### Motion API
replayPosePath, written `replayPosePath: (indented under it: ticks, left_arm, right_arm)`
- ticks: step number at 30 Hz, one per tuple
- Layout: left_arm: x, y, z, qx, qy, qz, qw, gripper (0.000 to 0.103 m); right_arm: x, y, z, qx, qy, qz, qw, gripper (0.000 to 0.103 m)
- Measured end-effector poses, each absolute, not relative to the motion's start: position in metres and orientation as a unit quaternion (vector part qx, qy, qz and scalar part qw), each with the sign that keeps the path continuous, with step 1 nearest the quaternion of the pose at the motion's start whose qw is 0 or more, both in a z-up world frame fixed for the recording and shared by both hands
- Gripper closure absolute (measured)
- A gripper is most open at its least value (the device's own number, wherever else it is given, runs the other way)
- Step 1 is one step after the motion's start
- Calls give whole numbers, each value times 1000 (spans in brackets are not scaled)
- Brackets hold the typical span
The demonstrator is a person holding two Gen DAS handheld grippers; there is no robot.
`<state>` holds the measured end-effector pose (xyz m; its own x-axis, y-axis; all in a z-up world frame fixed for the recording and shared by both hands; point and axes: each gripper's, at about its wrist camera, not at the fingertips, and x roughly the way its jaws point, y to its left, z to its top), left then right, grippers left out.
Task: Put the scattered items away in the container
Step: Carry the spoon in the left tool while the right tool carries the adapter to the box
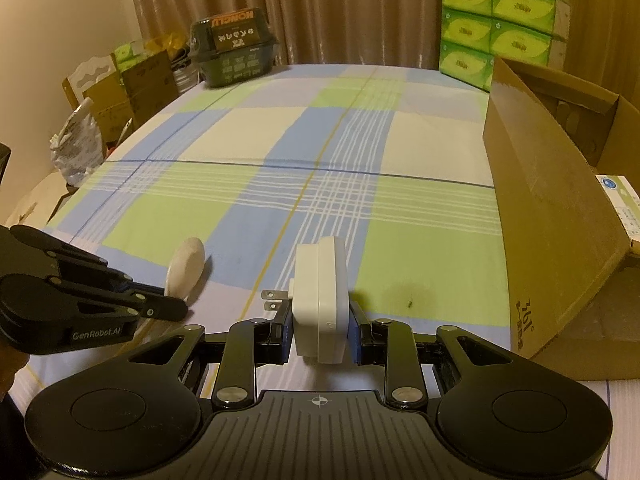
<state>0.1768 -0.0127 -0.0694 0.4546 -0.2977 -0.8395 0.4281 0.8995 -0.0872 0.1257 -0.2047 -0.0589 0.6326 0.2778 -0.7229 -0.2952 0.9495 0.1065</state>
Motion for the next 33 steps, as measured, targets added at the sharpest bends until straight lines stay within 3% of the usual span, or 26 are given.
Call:
replayPosePath:
  ticks: [33]
  left_arm:
    - [122, -24, -20, 66, 447, -225, 863, 102]
  right_arm:
    - [69, -224, -7, -20, 357, 136, 924, 79]
